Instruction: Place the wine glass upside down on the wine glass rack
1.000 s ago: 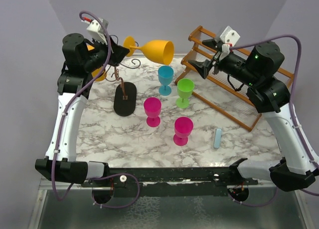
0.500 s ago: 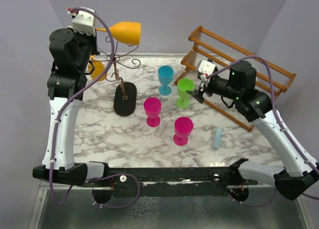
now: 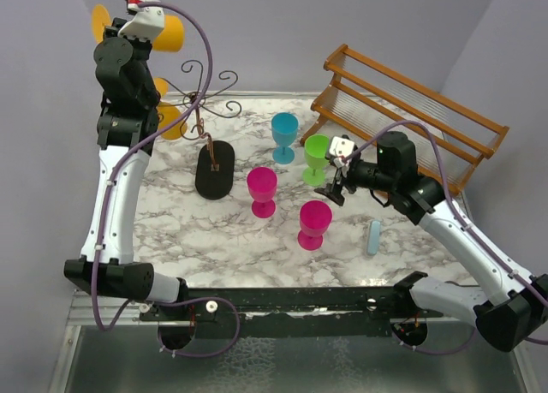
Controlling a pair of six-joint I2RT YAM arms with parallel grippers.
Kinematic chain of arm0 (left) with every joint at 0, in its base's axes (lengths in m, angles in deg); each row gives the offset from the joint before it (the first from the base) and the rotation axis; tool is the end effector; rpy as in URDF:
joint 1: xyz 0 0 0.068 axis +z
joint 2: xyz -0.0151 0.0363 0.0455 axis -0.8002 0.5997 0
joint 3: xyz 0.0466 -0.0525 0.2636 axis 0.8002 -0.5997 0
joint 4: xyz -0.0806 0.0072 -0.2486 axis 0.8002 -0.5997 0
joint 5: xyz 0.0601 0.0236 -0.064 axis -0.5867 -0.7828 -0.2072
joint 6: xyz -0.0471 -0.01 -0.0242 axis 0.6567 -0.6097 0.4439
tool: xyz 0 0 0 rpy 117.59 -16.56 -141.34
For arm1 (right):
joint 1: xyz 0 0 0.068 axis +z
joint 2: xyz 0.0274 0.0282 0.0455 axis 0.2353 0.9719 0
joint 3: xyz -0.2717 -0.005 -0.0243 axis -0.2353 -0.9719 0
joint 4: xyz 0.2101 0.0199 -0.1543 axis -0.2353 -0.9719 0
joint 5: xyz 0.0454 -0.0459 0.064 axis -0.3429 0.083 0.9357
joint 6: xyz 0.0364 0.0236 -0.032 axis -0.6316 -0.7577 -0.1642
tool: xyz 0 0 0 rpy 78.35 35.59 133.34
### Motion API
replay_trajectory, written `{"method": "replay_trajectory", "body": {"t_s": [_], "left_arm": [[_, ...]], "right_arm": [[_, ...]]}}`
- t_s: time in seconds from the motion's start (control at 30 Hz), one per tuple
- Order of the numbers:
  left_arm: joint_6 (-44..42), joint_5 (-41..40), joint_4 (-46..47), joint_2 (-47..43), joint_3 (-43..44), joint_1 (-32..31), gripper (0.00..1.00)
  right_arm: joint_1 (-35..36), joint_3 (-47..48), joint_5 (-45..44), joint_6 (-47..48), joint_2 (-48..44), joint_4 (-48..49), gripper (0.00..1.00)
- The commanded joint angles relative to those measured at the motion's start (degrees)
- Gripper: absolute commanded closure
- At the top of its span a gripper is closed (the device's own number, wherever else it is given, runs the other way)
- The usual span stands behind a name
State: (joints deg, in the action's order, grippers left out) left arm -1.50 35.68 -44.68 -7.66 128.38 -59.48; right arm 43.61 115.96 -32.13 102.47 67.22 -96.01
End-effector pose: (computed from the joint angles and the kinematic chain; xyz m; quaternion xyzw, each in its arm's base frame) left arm 0.2770 -0.0144 0.5466 0.0306 0.6299 0.3210 0.7066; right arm 0.1964 0.1339 0.3478 -0.5300 0.6425 0.2204 0.5077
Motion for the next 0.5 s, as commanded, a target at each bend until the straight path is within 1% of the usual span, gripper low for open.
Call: {"method": "replay_trajectory", "body": {"t_s": [0.0,0.1,0.2,0.37,0.47], "left_arm": [[-12.86,-8.67,12.02,3.72,1.58,0.18,1.0],[-17.19,-8.42,15.77,6.2,0.97,0.26,1.0],[-20.35,-7.21,16.33,8.76,1.07,0.35,1.0],[-26.81,-4.86,15.31,12.82,1.14,0.35,1.0],[-29.24,-2.0,12.08,14.58,1.17,0.35,1.0]], "right_arm": [[-0.98,-1.73,2.2,-2.23,-2.3,5.59,0.12],[-2.77,-2.79,4.24,-3.15,-3.74,6.35,0.12],[-4.07,-4.23,4.82,-4.05,-5.22,7.61,0.12],[-5.47,-4.6,5.55,-4.12,-6.24,7.58,0.12],[-6.19,-4.85,6.1,-4.3,-6.57,7.85,0.12]]}}
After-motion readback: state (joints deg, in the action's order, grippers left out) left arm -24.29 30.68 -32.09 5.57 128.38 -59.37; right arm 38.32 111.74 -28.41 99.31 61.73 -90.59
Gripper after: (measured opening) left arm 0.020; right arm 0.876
